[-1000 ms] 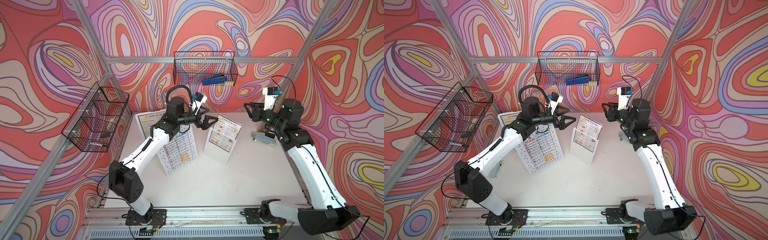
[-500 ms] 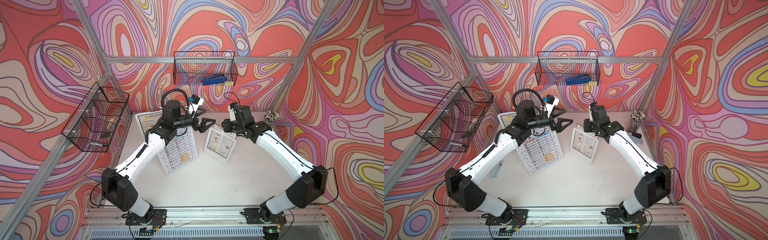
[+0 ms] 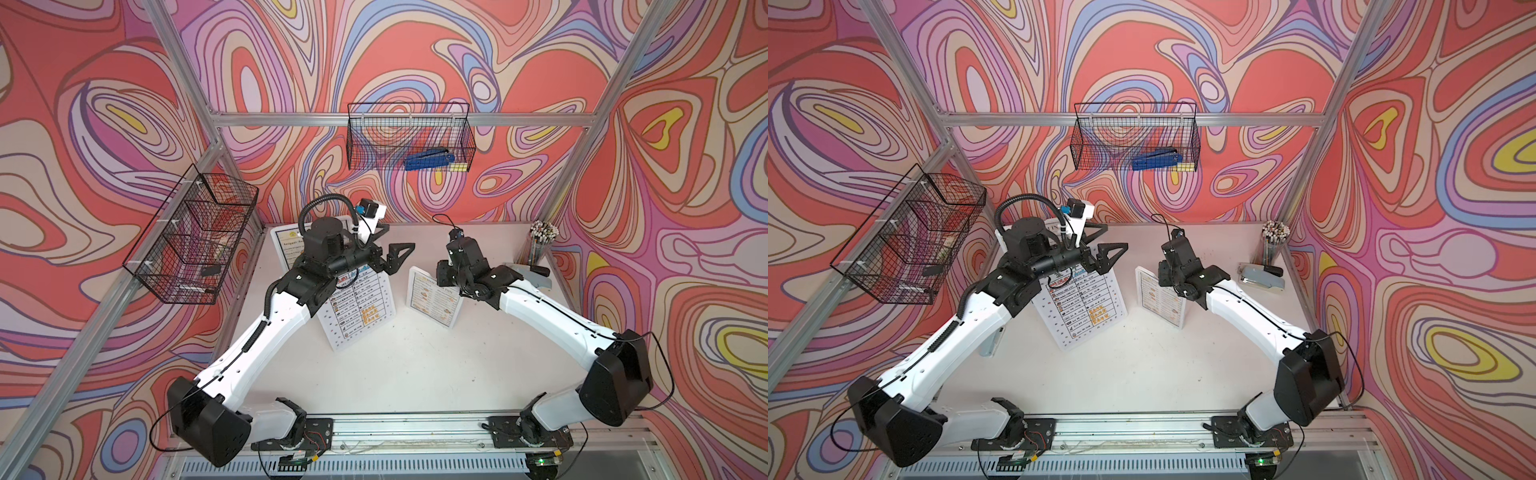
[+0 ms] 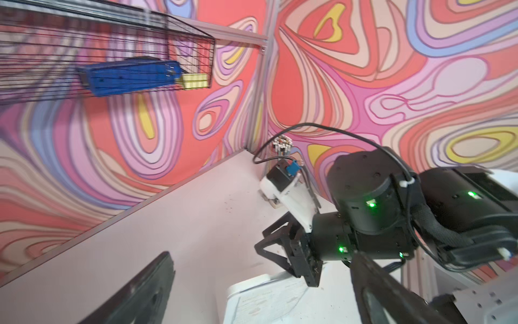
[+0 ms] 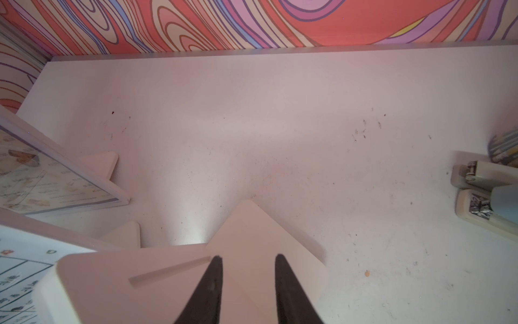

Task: Insert the menus into the narrow rack
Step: Insert the menu into the narrow rack, then reset both arms

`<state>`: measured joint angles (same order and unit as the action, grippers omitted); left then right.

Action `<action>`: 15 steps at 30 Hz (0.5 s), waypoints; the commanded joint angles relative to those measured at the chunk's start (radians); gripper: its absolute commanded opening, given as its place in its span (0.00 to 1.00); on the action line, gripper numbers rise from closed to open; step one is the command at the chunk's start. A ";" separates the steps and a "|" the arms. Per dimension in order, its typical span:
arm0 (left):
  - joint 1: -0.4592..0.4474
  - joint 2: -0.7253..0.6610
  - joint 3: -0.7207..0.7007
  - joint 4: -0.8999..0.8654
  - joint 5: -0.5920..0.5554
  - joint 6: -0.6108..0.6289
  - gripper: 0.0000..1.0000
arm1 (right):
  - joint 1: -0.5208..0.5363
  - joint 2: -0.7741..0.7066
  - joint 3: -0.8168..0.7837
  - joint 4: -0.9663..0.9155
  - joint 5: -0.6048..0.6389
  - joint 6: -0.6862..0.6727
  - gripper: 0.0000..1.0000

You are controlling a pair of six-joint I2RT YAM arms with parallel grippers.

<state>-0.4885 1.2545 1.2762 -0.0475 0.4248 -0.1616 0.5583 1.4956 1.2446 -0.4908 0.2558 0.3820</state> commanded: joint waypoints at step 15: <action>0.392 -0.455 -0.395 -0.141 -0.920 -0.117 0.99 | -0.347 -0.294 -0.288 0.377 0.071 -0.191 0.72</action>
<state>-0.1928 0.8680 0.9829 -0.2176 -0.4141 -0.1944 0.2352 1.1797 1.1278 -0.2825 0.3138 0.2440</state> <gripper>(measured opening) 0.994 0.716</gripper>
